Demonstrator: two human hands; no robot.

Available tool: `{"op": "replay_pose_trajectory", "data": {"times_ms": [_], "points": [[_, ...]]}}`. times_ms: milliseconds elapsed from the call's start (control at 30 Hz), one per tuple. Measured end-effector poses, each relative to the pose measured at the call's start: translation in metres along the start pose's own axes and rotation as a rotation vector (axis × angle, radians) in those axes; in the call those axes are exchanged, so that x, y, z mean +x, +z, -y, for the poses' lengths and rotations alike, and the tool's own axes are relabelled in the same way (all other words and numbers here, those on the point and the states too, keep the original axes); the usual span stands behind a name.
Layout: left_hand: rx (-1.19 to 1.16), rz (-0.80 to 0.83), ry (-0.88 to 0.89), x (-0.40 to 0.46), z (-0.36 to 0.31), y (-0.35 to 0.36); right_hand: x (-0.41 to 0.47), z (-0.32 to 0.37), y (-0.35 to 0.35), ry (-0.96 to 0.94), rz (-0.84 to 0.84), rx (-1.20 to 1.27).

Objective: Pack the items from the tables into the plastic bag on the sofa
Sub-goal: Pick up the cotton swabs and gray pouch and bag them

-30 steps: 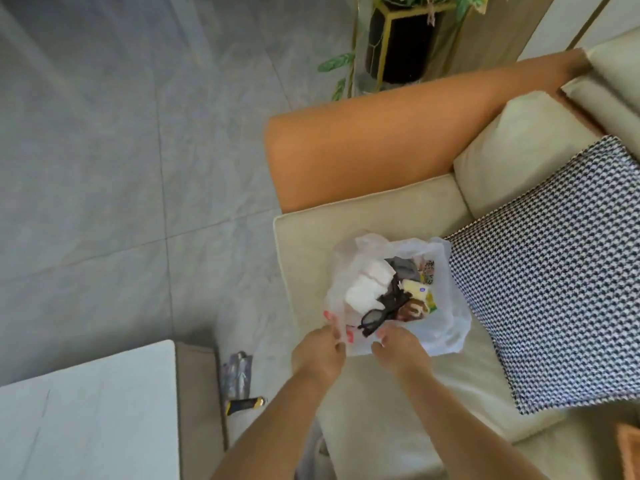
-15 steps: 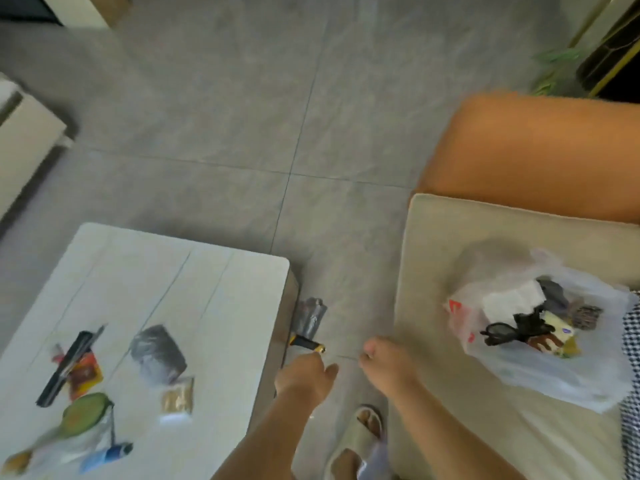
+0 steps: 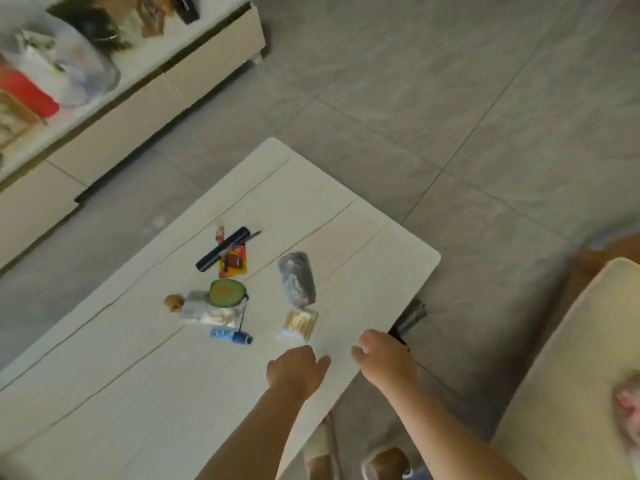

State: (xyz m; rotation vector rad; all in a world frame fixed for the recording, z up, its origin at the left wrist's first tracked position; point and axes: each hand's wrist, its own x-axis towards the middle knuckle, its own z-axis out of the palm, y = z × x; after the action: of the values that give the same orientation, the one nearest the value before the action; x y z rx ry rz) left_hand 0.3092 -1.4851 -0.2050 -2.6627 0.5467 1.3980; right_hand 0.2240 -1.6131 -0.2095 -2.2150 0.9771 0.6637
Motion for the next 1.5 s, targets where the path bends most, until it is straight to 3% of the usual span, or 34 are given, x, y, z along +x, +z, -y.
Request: {"op": "replay_pose_trajectory", "data": {"times_ms": [233, 367, 533, 767, 1200, 1367, 1500], "points": [[-0.115, 0.001, -0.134, 0.034, 0.096, -0.006, 0.040, 0.065, 0.046, -0.091, 0.056, -0.031], [-0.189, -0.056, -0.170, 0.067, 0.122, 0.001, 0.068, 0.083, 0.064, -0.144, 0.003, -0.124], [-0.311, -0.104, -0.121, 0.115, 0.110, 0.005, 0.129, 0.097, 0.069, -0.175, -0.071, -0.167], [-0.294, -0.140, -0.075, 0.176, 0.072, 0.018, 0.204, 0.109, 0.086, -0.141, -0.136, -0.227], [-0.315, -0.143, -0.118, 0.217, 0.068, 0.039, 0.247, 0.084, 0.117, -0.199, -0.214, -0.381], [-0.386, -0.063, -0.178, 0.210, 0.062, 0.030, 0.234, 0.052, 0.097, -0.131, -0.250, -0.214], [-0.533, -0.094, -0.138, 0.192, 0.047, 0.015, 0.211, 0.033, 0.072, -0.016, -0.197, -0.029]]}}
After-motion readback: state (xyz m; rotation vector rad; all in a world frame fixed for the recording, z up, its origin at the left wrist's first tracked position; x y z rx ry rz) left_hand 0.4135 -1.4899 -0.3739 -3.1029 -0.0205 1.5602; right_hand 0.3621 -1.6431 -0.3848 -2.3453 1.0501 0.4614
